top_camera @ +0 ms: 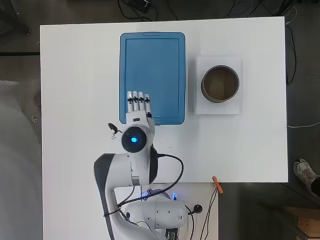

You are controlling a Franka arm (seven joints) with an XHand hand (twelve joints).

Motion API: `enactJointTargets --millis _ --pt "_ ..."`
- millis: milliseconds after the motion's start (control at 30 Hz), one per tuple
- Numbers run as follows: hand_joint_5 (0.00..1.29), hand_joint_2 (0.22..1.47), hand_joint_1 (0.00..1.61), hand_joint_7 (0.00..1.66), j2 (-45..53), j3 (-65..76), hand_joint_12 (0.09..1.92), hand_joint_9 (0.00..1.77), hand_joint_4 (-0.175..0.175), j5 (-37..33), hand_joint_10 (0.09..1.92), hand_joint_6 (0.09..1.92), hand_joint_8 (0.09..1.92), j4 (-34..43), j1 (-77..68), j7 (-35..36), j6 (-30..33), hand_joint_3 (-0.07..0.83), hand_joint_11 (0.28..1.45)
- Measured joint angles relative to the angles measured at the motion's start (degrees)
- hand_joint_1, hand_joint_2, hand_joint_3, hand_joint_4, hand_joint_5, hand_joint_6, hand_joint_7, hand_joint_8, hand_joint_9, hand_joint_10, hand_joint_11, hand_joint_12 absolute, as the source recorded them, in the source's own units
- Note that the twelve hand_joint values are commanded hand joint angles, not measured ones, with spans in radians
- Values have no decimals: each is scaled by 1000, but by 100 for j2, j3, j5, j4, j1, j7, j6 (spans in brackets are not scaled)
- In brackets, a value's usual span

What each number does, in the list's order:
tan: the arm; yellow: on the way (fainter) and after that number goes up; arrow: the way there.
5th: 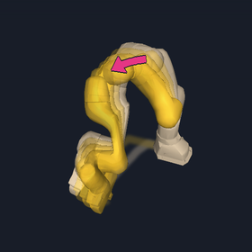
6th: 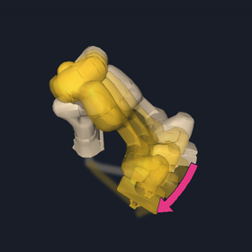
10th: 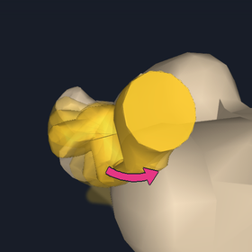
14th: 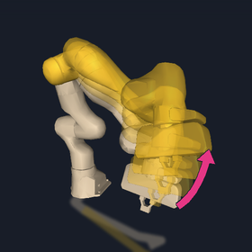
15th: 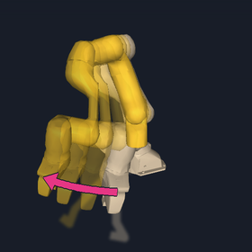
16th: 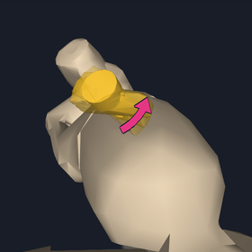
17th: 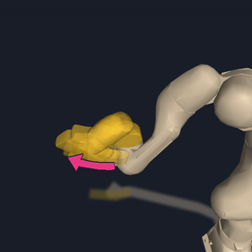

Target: Teleoperate dual arm-hand system to remove items from a box

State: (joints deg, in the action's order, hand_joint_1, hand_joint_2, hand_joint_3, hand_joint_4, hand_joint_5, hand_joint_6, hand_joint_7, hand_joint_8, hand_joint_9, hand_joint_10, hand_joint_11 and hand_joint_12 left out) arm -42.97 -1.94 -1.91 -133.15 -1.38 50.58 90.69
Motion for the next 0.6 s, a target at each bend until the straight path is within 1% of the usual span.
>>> enactJointTargets --millis 67,167,233,300,367,467,600 --pt "103 858 140 215 649 -563 87 291 -19 -227 87 87 87 594 -177 -91 59 1 443" --pt "121 865 148 248 2246 -1600 87 332 -18 -527 87 87 87 1797 -395 -219 188 3 453" --pt "136 873 153 258 3014 -1978 87 342 -17 -650 87 87 87 2200 -481 -294 299 6 457" --pt "147 878 161 255 3448 -2289 87 335 -15 -740 87 87 87 2372 -554 -367 395 6 449" --pt "166 880 163 253 3566 -2548 87 329 -11 -832 87 87 87 2515 -623 -443 490 6 441" --pt "193 886 168 255 3421 -2863 87 330 -5 -909 87 87 87 2775 -687 -531 603 7 438" --pt "210 891 183 268 3109 -2485 87 346 0 -839 87 87 87 2519 -674 -593 619 6 441"
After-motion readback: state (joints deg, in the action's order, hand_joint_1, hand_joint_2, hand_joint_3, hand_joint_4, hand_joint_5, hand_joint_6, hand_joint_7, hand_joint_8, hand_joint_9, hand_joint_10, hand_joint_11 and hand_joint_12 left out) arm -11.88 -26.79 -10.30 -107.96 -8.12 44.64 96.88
